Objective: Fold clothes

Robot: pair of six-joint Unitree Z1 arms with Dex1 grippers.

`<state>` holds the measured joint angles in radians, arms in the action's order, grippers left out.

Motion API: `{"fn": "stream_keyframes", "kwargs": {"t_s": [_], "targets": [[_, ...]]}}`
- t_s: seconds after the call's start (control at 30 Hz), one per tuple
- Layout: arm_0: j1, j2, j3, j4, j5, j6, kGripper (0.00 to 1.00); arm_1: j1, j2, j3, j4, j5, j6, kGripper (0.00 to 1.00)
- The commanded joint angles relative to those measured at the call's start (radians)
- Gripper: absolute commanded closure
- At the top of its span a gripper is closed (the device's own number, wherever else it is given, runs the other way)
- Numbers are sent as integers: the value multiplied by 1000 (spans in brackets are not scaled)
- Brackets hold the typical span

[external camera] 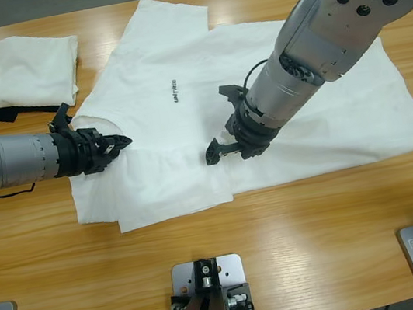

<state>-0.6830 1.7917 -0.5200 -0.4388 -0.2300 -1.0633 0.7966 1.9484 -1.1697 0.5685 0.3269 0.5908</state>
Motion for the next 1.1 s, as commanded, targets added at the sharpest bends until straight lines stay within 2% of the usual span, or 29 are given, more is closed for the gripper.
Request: {"fn": "stream_keyframes", "kwargs": {"t_s": [0.03,0.17,0.3,0.4,0.5,0.53,0.57,0.6,0.63,0.67,0.7,0.73,0.77,0.87,0.93,1.03,1.1], "targets": [[66,35,14,-26,-18,9,708,10,-8,39,-12,-19,14,0],[135,-5,27,-20,-40,32,704,13,-8,44,-12,-25,14,0],[153,-18,48,-20,-49,41,694,15,-23,53,-12,-60,22,0],[152,-45,55,-17,-64,51,690,15,-79,51,-9,-103,24,0],[150,-130,55,30,-73,75,685,13,-194,34,61,-166,23,4],[141,-172,51,61,-74,99,685,6,-233,28,94,-193,22,62],[123,-218,37,109,-74,136,685,-2,-268,28,119,-219,21,214],[95,-257,18,164,-75,182,690,-8,-293,37,139,-239,12,473],[60,-282,-3,224,-78,221,696,-20,-313,53,145,-249,-8,800],[22,-295,-27,293,-85,250,711,-41,-328,81,144,-253,-23,983],[-22,-297,-61,376,-86,294,777,-72,-341,119,137,-258,-36,1000],[-67,-292,-99,462,-83,351,924,-108,-360,165,117,-264,-51,1000],[-107,-280,-135,544,-75,403,1000,-150,-382,211,90,-263,-68,1000],[-172,-222,-218,700,-31,534,1000,-279,-399,282,83,-246,-147,1000],[-175,-170,-279,776,7,601,1000,-352,-399,311,87,-258,-183,1000],[-193,-78,-405,913,110,723,1000,-444,-398,328,82,-284,-200,1000],[-209,-27,-466,964,129,785,1000,-503,-389,334,71,-283,-186,1000]]}}
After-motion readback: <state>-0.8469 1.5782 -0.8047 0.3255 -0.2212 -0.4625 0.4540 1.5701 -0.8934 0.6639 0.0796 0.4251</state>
